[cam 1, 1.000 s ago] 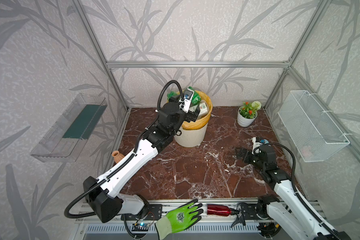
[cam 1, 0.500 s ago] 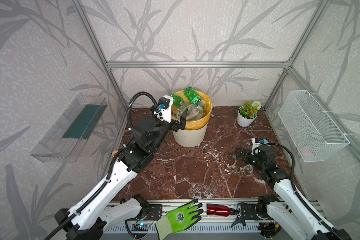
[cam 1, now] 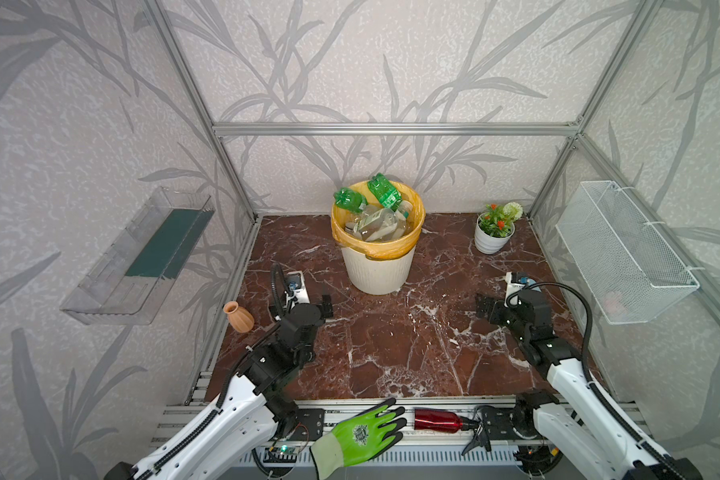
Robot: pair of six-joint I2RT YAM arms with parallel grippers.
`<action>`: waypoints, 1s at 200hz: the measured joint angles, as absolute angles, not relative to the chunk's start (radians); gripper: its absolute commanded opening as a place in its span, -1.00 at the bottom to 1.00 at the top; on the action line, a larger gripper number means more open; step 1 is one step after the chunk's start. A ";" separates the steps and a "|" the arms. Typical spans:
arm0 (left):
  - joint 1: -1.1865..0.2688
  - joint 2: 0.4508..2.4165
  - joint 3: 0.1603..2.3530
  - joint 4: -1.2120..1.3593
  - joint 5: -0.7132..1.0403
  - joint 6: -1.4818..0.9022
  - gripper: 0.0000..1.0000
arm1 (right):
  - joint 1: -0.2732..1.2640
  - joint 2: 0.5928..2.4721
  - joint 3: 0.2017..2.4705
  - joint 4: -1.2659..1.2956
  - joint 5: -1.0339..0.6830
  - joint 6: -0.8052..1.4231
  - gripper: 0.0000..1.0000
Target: Throw the plastic bottles in the bin
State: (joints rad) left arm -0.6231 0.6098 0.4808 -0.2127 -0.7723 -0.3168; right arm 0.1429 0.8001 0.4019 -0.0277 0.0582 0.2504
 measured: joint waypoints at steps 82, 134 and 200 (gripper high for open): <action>-0.343 0.648 0.329 -0.034 -0.874 -0.296 0.99 | 0.143 1.059 0.168 0.644 0.202 -0.019 0.98; -0.147 0.830 0.252 0.236 -0.666 -0.249 0.98 | 0.142 1.332 0.177 0.924 0.188 -0.081 0.98; -0.021 1.120 0.331 0.416 -0.474 -0.229 0.98 | 0.142 1.585 0.285 1.075 0.121 -0.085 0.98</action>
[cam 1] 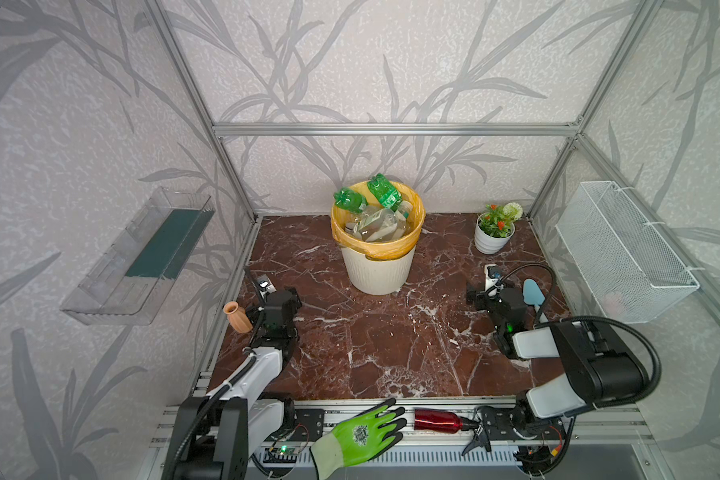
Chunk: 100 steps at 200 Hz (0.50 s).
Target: Throw the plastic bottles in the bin
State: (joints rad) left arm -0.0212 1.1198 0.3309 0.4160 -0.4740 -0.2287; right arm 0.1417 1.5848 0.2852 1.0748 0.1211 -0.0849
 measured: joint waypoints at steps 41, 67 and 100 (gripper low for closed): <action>-0.010 1.288 0.394 0.541 -0.400 -0.178 0.99 | 0.126 1.587 0.304 1.042 0.140 -0.067 0.98; -0.004 1.457 0.413 0.648 -0.331 -0.140 0.98 | 0.125 1.587 0.350 1.017 0.149 -0.061 0.98; 0.017 1.515 0.406 0.698 -0.262 -0.125 0.98 | 0.125 1.588 0.353 1.008 0.149 -0.060 0.98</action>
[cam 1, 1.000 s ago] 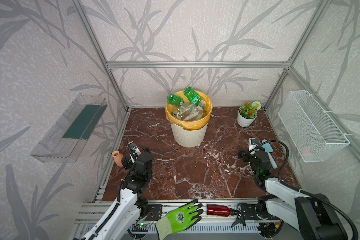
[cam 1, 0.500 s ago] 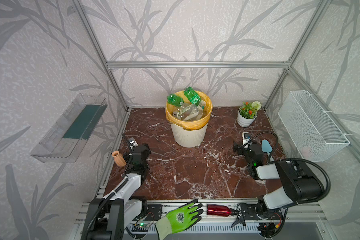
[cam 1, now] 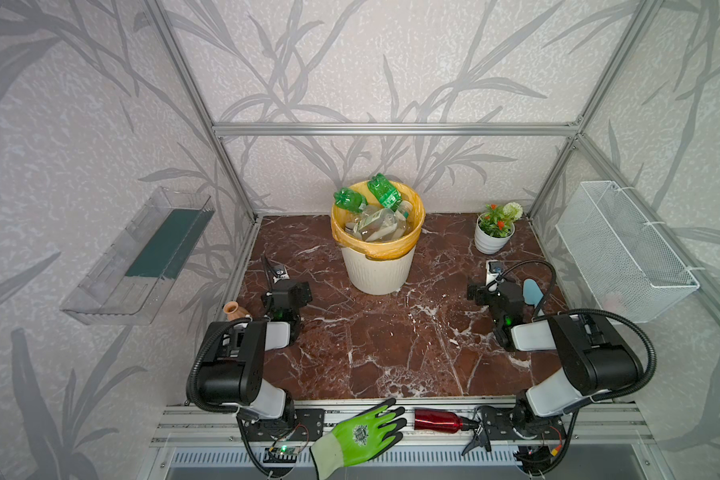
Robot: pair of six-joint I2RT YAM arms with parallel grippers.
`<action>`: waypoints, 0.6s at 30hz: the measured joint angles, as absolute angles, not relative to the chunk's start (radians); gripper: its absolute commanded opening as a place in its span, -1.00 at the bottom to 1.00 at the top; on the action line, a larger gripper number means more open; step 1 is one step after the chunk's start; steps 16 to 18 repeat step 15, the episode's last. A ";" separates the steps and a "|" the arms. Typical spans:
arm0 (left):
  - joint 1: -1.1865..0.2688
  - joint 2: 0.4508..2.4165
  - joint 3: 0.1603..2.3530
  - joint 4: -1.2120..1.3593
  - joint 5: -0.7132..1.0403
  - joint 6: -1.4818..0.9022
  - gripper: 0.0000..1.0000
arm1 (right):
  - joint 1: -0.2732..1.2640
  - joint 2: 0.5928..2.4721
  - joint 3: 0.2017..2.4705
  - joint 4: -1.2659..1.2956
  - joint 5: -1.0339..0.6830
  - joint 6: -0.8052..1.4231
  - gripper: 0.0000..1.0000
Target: Throw the plastic bottles in the bin
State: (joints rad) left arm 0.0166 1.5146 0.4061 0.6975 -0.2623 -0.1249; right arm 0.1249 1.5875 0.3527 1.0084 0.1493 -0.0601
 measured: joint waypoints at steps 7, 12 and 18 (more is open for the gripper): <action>0.021 1.514 0.406 0.741 -0.233 -0.121 0.98 | 0.125 1.588 0.353 1.004 0.149 -0.060 0.98; 0.021 1.514 0.406 0.742 -0.232 -0.119 0.98 | 0.125 1.588 0.353 1.003 0.149 -0.060 0.98; 0.021 1.514 0.406 0.742 -0.232 -0.115 0.98 | 0.125 1.588 0.353 1.001 0.149 -0.060 0.98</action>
